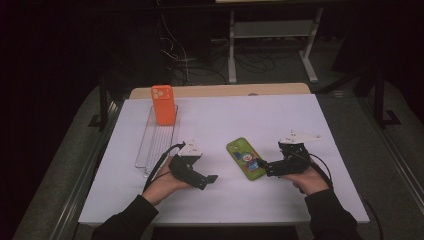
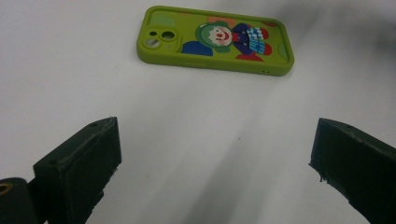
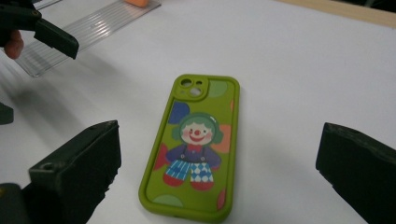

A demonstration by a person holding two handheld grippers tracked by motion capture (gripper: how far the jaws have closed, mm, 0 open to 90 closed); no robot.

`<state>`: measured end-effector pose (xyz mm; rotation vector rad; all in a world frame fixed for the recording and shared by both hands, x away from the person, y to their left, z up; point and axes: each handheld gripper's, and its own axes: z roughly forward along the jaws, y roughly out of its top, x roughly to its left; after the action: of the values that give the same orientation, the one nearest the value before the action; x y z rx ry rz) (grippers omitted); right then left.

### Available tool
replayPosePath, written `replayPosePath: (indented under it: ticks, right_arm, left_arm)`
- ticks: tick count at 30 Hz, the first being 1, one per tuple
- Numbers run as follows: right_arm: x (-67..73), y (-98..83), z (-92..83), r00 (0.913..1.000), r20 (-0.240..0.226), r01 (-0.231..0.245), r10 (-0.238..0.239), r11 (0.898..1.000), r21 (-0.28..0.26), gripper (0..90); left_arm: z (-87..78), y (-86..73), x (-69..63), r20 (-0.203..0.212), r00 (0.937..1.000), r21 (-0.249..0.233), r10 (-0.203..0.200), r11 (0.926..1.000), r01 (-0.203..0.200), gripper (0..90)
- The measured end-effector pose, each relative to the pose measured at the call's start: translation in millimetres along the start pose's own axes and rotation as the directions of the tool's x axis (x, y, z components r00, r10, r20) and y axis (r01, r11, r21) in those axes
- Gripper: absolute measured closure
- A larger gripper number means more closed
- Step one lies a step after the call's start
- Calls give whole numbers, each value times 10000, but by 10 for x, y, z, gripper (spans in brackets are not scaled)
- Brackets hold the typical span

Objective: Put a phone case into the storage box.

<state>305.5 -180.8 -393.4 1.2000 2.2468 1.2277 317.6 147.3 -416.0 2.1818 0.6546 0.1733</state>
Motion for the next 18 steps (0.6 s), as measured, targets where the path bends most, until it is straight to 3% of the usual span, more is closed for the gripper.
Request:
replayPosePath:
  ticks: [5,9,18]
  right_arm:
    - [12,117,22,10000,-71,27,-26,10000,54,0]
    - [39,248,91,9997,-217,82,-80,9999,72,0]
    - [131,363,253,9997,-253,-38,46,9994,342,0]
  left_arm:
    - [7,-2,-2,20,9998,-208,-215,9996,216,11]
    - [-3,0,9,2,9999,-125,-105,9999,105,12]
    - [-6,1,13,-109,9999,-10,130,9999,-130,12]
